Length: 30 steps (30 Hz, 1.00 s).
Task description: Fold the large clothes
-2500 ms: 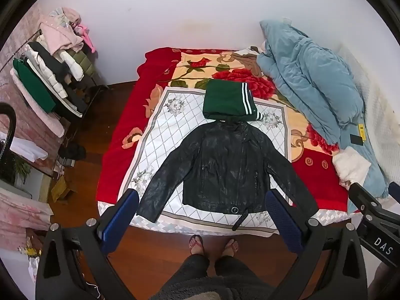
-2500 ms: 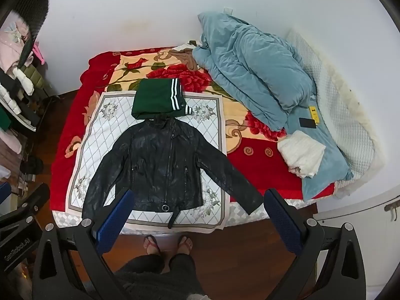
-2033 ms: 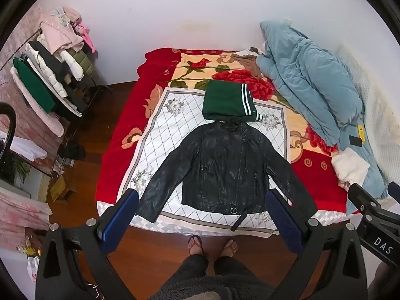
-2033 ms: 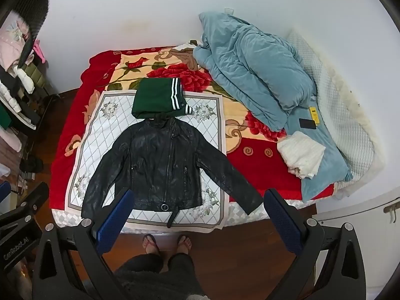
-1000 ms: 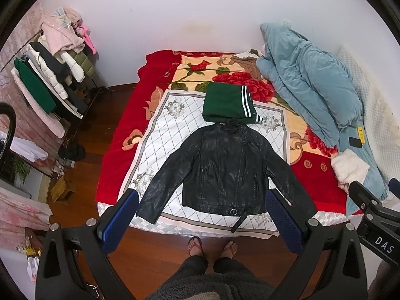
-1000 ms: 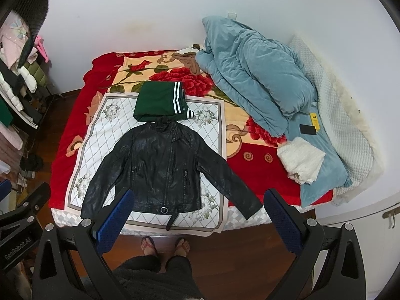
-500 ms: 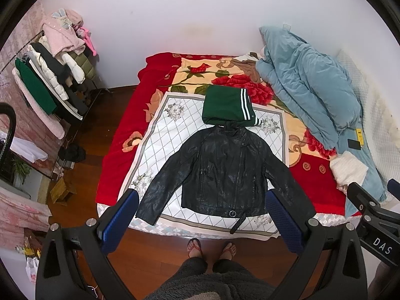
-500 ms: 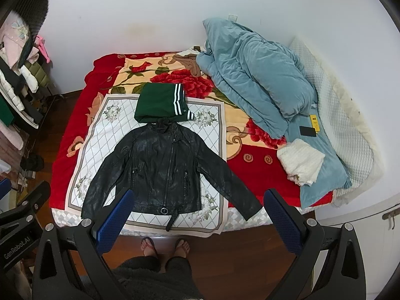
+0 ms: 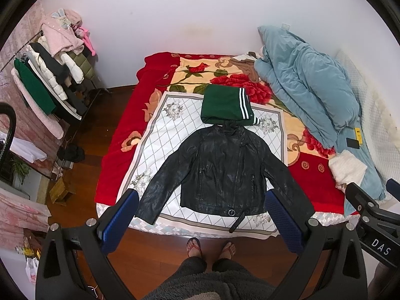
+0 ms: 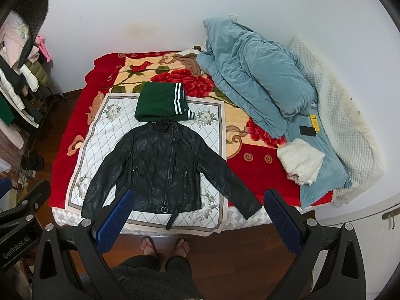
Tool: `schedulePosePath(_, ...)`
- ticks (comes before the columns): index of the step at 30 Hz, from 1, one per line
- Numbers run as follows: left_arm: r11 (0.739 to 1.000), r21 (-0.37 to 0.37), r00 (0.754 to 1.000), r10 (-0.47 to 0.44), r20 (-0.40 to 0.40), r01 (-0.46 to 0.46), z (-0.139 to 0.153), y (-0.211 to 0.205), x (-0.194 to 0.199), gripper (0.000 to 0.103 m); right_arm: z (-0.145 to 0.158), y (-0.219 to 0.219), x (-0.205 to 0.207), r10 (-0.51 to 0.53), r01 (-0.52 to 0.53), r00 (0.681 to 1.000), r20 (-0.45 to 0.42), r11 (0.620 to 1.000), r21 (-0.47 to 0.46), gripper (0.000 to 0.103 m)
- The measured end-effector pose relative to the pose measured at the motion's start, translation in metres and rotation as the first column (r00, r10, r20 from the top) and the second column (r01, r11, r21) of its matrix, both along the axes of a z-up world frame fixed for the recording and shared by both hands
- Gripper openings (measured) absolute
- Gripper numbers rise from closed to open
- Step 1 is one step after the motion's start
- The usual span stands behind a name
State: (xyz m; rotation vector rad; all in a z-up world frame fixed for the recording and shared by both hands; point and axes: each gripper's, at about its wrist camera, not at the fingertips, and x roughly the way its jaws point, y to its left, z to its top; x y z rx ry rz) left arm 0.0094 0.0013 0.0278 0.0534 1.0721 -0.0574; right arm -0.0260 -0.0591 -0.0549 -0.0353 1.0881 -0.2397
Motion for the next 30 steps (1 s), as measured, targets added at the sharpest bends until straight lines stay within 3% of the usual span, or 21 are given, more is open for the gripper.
schedulePosePath(24, 1.0, 0.007, 1.0, -0.009, 0.007, 0.009, -0.004, -0.007, -0.001, 0.103, 0.003, 0.006, 0.002, -0.003, 0.003, 1.0, -0.005, 1.0, 0.009, 0.103)
schedulePosePath(30, 1.0, 0.031, 0.997, -0.006, 0.071, 0.003, -0.039, -0.002, 0.032, 0.103, -0.045, -0.01, 0.017, -0.064, 0.064, 0.998, -0.006, 0.991, 0.118, 0.103)
